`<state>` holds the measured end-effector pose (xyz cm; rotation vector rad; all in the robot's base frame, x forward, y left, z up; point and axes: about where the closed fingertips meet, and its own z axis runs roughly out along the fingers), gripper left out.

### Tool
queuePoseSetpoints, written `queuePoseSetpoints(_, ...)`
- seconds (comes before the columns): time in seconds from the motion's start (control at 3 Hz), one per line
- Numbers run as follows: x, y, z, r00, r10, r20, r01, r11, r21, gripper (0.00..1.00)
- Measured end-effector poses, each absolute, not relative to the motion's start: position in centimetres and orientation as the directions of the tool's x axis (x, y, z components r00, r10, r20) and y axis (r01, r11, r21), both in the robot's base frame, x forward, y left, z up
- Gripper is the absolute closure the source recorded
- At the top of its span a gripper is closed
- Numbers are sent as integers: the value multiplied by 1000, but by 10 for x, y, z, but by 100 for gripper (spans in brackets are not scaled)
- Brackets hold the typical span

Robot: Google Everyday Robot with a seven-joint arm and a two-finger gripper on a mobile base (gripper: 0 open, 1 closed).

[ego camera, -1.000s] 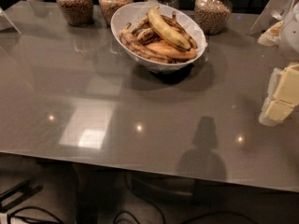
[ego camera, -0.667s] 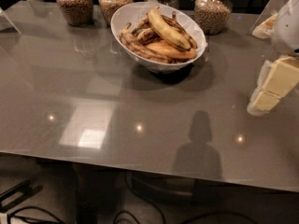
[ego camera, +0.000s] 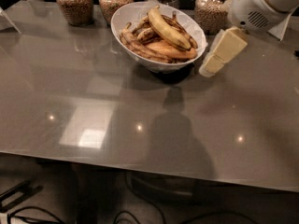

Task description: Pick banana from white bowl

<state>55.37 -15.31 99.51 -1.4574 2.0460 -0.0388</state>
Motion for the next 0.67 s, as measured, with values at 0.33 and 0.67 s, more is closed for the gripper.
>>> queuePoseSetpoints(0.33, 609, -110, 1007, -224, -800, -556, -815, 467, -343, 0)
queuePoseSetpoints(0.67, 609, -110, 1007, -224, -800, -556, -815, 467, -343, 0)
